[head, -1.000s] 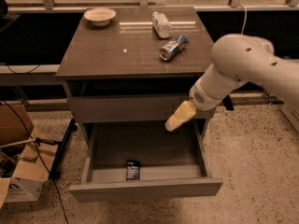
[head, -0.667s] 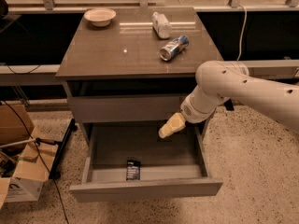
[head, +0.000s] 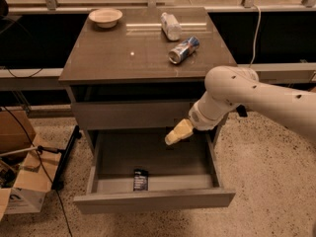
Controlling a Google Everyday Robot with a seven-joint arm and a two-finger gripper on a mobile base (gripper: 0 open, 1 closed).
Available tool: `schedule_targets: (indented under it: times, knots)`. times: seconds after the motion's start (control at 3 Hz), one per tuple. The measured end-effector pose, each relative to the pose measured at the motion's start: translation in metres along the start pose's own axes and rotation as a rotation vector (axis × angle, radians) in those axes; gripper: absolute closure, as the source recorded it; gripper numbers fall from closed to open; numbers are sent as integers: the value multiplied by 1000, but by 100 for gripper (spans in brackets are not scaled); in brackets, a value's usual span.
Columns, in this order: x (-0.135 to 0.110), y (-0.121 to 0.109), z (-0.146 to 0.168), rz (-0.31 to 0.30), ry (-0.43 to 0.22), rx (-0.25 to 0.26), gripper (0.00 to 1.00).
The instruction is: Pick rxbar blueberry from middle drawer and place on counter
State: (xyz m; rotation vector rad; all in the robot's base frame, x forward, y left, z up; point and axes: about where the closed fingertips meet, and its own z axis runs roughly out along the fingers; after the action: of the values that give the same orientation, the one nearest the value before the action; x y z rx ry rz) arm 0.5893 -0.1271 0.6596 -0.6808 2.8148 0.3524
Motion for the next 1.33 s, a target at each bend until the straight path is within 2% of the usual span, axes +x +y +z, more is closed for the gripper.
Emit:
schedule_targets:
  times: [0.33,0.67,1.0,1.33]
  knots:
    - [2,-6,66,95,55,-37,0]
    - [3,-6,68,95,59,-39,0]
    - [7,1,99,175,57,-97,0]
    - [2,11,130,225,24,-121,0]
